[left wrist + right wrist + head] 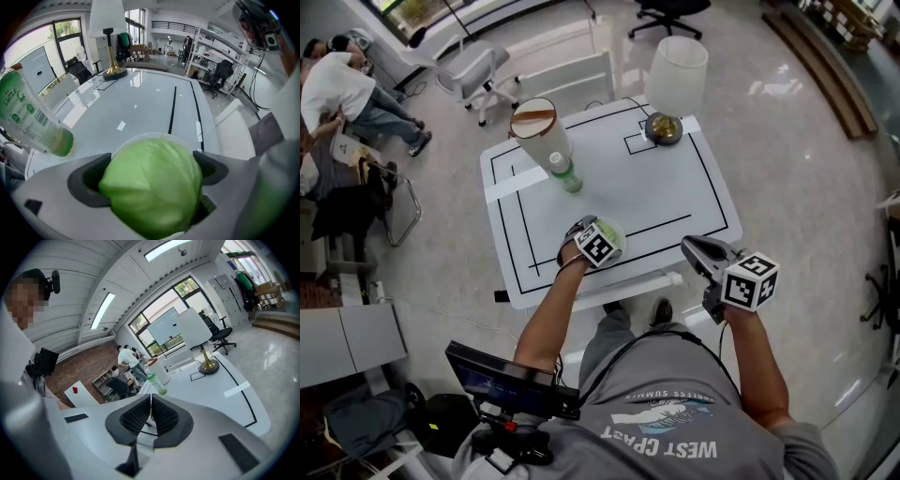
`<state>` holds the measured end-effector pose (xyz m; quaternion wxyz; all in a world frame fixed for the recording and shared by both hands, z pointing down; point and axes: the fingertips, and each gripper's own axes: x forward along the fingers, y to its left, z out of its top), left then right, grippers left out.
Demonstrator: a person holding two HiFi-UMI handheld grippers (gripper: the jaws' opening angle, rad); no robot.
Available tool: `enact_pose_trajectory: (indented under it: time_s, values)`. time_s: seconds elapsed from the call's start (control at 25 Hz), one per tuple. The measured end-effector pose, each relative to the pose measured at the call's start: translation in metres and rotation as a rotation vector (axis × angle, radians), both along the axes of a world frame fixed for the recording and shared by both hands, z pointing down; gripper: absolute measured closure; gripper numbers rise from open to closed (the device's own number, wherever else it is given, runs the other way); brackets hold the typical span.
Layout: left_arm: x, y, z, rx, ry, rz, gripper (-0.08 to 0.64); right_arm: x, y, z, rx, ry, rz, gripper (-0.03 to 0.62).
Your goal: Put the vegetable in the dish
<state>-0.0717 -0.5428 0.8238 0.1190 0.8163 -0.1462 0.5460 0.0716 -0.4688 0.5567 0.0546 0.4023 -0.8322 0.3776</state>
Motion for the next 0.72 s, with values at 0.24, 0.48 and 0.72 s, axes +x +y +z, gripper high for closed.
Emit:
enact_pose_trajectory:
  time_s: [0.24, 0.48, 0.72]
  values:
    - [0.0, 0.001, 0.001, -0.014, -0.022, 0.0, 0.012, 0.012, 0.011, -0.01, 0.019, -0.001, -0.011, 0.583]
    - [-0.008, 0.002, 0.002, -0.005, -0.018, -0.041, 0.011, 0.03, 0.025, -0.015, 0.033, 0.007, -0.022, 0.583]
    - [-0.015, 0.009, -0.001, 0.033, 0.028, -0.082, 0.011, 0.032, 0.037, -0.015, 0.031, 0.011, -0.04, 0.583]
